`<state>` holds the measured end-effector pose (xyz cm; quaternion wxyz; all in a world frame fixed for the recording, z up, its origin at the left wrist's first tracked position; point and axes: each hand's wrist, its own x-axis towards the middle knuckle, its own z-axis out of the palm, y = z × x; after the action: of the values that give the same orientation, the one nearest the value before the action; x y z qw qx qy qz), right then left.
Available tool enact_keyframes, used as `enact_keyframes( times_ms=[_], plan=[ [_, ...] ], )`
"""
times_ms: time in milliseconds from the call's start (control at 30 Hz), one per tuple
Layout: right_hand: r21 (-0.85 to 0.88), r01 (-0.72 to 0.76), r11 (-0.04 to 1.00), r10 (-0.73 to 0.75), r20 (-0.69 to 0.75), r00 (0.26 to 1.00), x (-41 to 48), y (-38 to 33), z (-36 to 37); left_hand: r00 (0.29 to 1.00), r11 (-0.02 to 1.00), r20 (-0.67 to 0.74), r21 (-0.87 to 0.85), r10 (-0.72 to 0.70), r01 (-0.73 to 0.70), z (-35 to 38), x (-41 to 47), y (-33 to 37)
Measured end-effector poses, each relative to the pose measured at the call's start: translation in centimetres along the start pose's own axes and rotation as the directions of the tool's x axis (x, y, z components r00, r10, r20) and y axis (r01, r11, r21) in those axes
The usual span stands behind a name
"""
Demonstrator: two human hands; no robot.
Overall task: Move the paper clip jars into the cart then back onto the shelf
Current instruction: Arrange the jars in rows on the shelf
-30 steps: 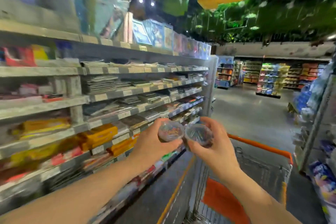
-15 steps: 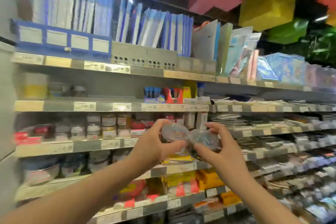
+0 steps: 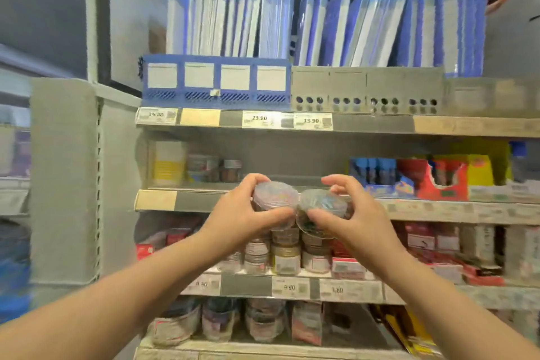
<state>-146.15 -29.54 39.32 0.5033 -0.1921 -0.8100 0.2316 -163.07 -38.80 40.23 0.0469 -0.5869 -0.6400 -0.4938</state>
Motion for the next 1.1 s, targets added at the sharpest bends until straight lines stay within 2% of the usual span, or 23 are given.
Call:
enact_keyframes(
  times_ms=[233, 367, 533, 667, 733, 900, 967, 1100],
  plan=[
    [0.101, 0.069, 0.993, -0.088, 0.192, 0.977, 11.9, 4.6, 3.7, 0.995, 0.973, -0.097, 0.228, 0.000, 0.022, -1.3, 8.3, -4.9],
    [0.123, 0.098, 0.988, -0.131, 0.302, 0.944, 17.1, 6.5, 6.1, 0.989, 0.960, -0.147, 0.273, -0.029, 0.069, -1.8, 11.3, -7.7],
    [0.045, 0.069, 0.997, -0.082, 0.469, 0.879, 21.4, 7.5, 8.6, 0.991, 0.921, -0.121, 0.376, -0.063, 0.104, -3.0, 14.0, -10.2],
    [0.130, -0.034, 0.991, -0.047, 0.569, 0.821, 23.3, 8.2, 10.7, 0.996, 0.847, -0.048, 0.525, -0.071, 0.086, -4.3, 15.5, -11.7],
    [0.072, -0.038, 0.997, -0.015, 0.619, 0.785, 24.0, 8.5, 11.5, 0.997, 0.815, -0.017, 0.575, -0.079, 0.074, -4.6, 15.9, -12.5],
    [-0.057, -0.069, 0.996, 0.090, 0.670, 0.737, 24.8, 10.1, 13.3, 0.989, 0.763, 0.035, 0.640, -0.145, 0.089, -4.4, 16.2, -14.3],
    [-0.089, -0.083, 0.993, 0.121, 0.679, 0.724, 25.3, 10.6, 14.0, 0.982, 0.783, 0.041, 0.610, -0.182, 0.120, -4.3, 16.3, -14.9],
    [-0.143, -0.080, 0.987, 0.153, 0.628, 0.763, 26.7, 11.4, 15.3, 0.967, 0.807, 0.073, 0.568, -0.244, 0.160, -4.4, 16.6, -15.4]
  ],
)
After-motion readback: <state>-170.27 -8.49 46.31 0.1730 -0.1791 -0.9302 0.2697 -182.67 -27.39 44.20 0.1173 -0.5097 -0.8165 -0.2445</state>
